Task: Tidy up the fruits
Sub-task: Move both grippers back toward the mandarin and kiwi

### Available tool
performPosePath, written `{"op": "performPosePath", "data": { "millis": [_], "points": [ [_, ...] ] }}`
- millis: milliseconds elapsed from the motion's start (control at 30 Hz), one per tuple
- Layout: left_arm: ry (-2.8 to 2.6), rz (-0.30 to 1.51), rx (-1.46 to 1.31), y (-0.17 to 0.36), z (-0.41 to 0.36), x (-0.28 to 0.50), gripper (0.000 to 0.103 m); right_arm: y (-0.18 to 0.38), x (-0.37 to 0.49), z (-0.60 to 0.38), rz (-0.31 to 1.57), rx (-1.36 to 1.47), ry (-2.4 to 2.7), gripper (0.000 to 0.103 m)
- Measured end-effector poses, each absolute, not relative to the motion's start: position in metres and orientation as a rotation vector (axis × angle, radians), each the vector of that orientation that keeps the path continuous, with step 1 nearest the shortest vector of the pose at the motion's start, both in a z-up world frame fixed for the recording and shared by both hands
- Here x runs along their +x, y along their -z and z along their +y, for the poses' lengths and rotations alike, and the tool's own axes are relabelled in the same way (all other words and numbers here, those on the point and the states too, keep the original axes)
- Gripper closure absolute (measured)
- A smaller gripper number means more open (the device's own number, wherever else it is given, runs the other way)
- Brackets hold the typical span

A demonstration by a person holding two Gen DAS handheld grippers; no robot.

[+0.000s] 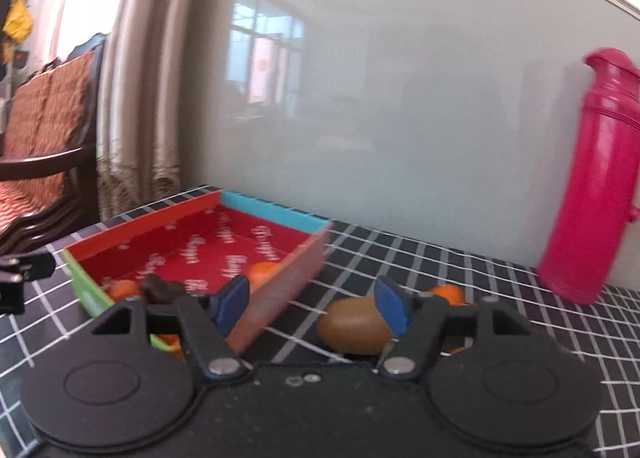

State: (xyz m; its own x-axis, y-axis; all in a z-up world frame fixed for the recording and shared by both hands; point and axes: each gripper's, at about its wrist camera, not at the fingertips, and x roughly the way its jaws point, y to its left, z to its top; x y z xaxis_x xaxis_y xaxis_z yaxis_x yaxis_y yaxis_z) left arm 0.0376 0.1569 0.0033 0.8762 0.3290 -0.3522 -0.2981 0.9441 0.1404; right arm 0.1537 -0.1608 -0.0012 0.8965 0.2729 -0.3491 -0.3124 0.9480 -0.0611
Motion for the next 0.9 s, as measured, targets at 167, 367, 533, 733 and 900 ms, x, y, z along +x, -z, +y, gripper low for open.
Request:
{"op": "performPosePath", "data": {
  "millis": [167, 367, 533, 733, 900],
  "points": [
    [-0.252, 0.382, 0.103, -0.006, 0.128, 0.044, 0.0, 0.003, 0.154, -0.19, 0.351, -0.105, -0.245, 0.034],
    [-0.162, 0.383, 0.132, -0.006, 0.086, 0.052, 0.0, 0.005, 0.149, -0.225, 0.355, -0.106, -0.185, 0.034],
    [-0.097, 0.39, 0.156, -0.003, 0.051, 0.06, 0.0, 0.003, 0.145, -0.261, 0.352, -0.086, -0.121, 0.034],
    [-0.017, 0.393, 0.19, 0.002, 0.01, 0.064, 0.0, 0.0, 0.137, -0.301, 0.346, -0.055, -0.057, 0.034],
    [0.024, 0.392, 0.197, 0.005, -0.016, 0.066, 0.0, 0.002, 0.134, -0.327, 0.352, -0.028, -0.005, 0.033]
  ]
}}
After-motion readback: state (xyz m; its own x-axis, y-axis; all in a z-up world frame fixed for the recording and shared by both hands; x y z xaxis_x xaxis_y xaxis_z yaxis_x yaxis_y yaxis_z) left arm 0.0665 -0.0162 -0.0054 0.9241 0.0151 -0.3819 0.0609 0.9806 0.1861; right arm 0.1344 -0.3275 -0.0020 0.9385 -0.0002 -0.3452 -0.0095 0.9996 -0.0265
